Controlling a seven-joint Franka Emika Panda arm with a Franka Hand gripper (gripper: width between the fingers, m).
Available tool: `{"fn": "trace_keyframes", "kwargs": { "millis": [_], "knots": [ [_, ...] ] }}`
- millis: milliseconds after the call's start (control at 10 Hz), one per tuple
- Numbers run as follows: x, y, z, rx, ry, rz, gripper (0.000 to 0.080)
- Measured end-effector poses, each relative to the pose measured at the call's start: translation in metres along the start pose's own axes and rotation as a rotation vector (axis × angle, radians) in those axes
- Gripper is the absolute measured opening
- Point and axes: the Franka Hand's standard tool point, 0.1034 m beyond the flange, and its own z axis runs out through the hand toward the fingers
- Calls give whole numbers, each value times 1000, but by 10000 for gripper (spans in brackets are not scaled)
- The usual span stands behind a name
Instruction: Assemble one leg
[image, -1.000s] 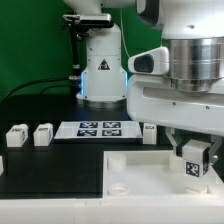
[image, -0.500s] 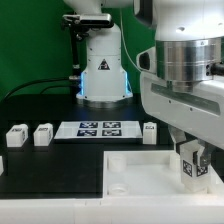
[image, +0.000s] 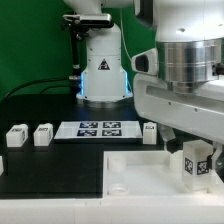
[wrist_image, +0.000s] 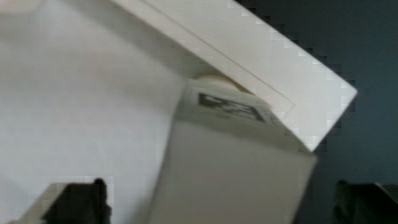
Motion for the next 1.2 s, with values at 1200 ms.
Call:
{"fn": "trace_keyframes", "kwargs": {
  "millis": [1200],
  "knots": [
    [-7, -8, -2, -24, 13, -915, 525]
  ]
}}
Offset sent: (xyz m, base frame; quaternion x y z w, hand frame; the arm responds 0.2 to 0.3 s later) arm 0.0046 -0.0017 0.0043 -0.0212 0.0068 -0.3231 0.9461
